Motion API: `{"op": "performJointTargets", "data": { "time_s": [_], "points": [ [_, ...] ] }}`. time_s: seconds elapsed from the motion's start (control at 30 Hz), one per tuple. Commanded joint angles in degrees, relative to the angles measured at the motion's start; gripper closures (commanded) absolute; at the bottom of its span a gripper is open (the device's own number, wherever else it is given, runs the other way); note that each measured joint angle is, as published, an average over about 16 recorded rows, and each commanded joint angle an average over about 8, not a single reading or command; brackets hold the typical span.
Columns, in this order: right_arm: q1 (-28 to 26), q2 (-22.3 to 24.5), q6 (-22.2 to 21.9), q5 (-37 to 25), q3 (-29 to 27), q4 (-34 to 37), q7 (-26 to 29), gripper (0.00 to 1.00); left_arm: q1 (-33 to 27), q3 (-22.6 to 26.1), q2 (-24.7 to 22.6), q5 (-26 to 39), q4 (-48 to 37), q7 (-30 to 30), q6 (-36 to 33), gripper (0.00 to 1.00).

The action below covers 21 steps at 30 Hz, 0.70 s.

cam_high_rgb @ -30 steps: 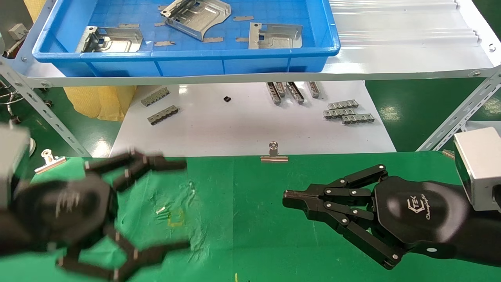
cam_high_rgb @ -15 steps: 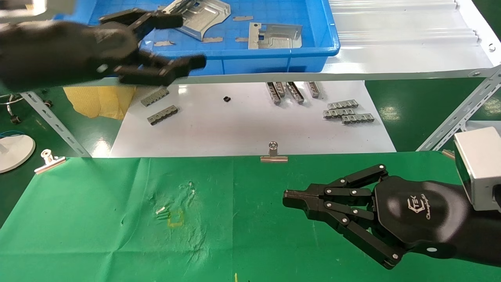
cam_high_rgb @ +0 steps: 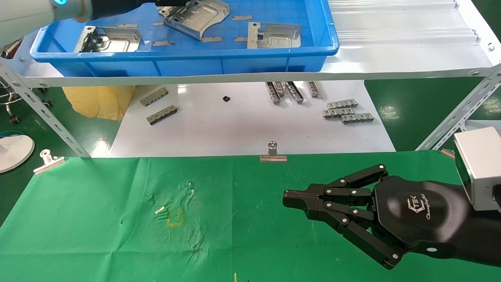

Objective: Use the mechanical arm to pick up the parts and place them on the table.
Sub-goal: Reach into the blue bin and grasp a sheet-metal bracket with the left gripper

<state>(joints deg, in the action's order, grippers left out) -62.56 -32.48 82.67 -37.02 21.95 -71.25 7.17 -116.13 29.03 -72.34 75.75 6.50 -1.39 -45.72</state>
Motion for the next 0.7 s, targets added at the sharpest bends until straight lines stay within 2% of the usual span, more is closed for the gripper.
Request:
{"op": "performJointTargets", "data": {
  "time_s": [0.03, 0.07, 0.1, 0.7],
  "points": [
    [0.0, 0.0, 0.0, 0.0, 0.0, 0.0, 0.0, 0.05, -1.2, 0.6, -2.0, 1.0, -3.0, 0.2, 3.4, 0.76],
    [0.0, 0.0, 0.0, 0.0, 0.0, 0.0, 0.0, 0.00, -1.5, 0.7, -2.4, 1.3, -3.8, 0.0, 4.1, 0.89],
    [0.0, 0.0, 0.0, 0.0, 0.0, 0.0, 0.0, 0.00, -1.6, 0.9, -2.7, 1.5, -4.4, -0.2, 4.5, 1.00],
    [0.0, 0.0, 0.0, 0.0, 0.0, 0.0, 0.0, 0.00, -2.2, 3.2, -3.9, 4.9, -6.8, -3.6, 4.7, 1.00]
  ]
}}
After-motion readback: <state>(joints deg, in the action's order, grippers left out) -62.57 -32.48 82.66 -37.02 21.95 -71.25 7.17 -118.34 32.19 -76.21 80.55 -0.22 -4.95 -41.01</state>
